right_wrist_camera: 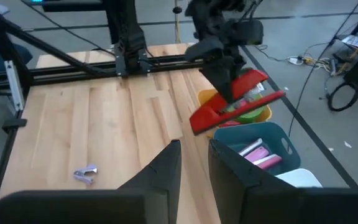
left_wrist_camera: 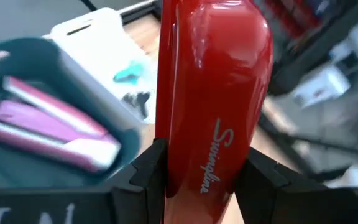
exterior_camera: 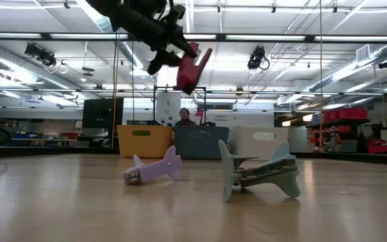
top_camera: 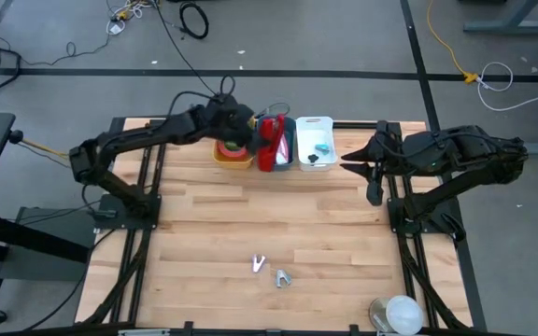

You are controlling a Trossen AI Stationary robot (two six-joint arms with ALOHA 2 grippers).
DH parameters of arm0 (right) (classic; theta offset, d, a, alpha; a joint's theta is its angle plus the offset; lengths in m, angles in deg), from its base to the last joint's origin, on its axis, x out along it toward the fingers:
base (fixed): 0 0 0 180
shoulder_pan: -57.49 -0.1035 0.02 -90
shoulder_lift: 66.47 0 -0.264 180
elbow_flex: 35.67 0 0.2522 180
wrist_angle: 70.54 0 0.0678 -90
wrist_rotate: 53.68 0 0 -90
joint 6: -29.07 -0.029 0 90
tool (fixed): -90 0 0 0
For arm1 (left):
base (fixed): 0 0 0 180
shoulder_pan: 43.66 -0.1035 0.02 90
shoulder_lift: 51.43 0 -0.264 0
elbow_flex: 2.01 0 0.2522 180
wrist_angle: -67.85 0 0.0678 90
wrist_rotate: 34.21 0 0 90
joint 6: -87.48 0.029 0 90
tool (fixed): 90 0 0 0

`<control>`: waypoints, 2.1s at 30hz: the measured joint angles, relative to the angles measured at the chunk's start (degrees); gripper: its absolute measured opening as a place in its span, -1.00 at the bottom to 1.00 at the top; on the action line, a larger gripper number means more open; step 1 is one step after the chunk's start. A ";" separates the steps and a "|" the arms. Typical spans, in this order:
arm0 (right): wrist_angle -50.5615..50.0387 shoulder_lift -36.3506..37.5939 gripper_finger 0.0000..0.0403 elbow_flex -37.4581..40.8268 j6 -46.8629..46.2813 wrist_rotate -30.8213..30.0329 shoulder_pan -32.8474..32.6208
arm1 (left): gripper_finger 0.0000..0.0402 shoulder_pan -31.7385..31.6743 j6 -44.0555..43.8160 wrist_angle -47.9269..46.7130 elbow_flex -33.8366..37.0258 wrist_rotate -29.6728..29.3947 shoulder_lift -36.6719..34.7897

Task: Pick and place Stapler, Stapler remover, tape
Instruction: Put the red stapler into the dark blue bin, then put the purple staple remover into the white bin

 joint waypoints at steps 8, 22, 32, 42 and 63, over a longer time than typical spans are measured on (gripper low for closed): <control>0.09 -0.02 -0.60 0.00 -0.04 -0.02 0.00 | -0.25 -1.95 -19.16 11.55 -0.01 -0.64 9.96; 0.02 -0.11 -0.60 0.02 0.02 -1.09 0.00 | -0.25 -5.56 -34.29 24.31 0.06 -7.33 21.16; 0.02 -0.12 -0.60 0.02 0.00 -1.09 0.00 | -0.21 -5.72 -32.93 23.10 -0.03 -11.06 21.62; 0.02 -0.13 -0.60 0.02 0.00 -1.09 -0.01 | -0.18 -5.57 -31.27 20.35 -0.01 -12.72 21.62; 0.02 -0.13 -0.60 0.02 -1.49 -1.07 -0.02 | 0.30 -5.61 -29.80 19.44 -0.05 -11.13 21.59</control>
